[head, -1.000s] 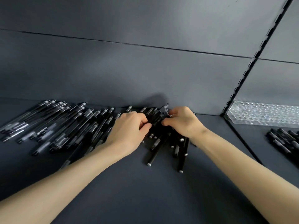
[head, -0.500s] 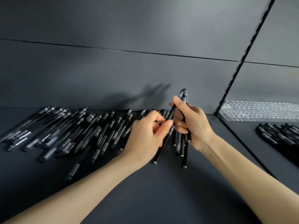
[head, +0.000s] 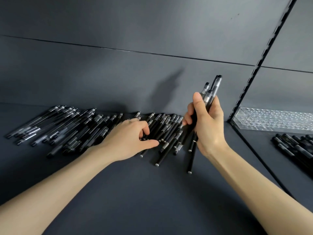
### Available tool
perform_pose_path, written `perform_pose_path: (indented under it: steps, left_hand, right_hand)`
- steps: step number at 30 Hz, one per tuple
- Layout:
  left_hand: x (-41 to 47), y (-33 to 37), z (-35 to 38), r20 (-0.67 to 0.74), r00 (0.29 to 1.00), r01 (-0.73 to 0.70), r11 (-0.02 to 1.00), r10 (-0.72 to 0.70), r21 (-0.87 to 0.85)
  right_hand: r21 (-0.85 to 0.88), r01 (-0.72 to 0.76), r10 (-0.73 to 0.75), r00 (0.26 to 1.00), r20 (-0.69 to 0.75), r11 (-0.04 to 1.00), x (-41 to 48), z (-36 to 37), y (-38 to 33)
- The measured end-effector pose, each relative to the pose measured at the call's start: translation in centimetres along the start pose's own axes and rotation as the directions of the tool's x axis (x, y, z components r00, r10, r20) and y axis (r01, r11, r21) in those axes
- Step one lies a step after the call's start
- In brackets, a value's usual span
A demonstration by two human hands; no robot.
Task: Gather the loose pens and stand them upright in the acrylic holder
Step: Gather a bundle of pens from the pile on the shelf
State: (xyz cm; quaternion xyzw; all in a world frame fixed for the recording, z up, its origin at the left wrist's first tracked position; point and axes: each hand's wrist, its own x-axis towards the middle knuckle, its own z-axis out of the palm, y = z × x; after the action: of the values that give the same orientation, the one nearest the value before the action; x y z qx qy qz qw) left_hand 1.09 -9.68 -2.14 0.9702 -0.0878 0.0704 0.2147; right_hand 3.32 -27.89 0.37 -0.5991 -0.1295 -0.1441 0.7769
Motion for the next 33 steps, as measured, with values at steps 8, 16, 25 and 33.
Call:
perform_pose_path:
  steps: [8,16,25,33]
  left_hand:
    - [-0.4,0.6,0.4,0.012,0.999,0.037,0.999,-0.038,0.036]
    - [-0.2,0.3,0.6,-0.129,0.991,0.009,0.986,-0.030,-0.165]
    - [-1.0,3.0,1.9,-0.164,0.979,-0.197,0.749,0.119,-0.633]
    - [0.4,0.2,1.9,-0.207,0.976,0.028,0.985,-0.063,-0.168]
  right_hand:
    - [-0.275,-0.016,0.049,0.992,0.115,0.961,-1.2,-0.4,2.1]
    - [-0.229,-0.177,0.181,0.983,-0.004,0.957,-0.7,-0.3,1.6]
    - [-0.081,-0.293,0.294,0.956,-0.003,0.953,-0.8,0.2,1.4]
    - [-0.095,-0.072,0.056,0.985,-0.162,0.993,0.3,-1.2,1.2]
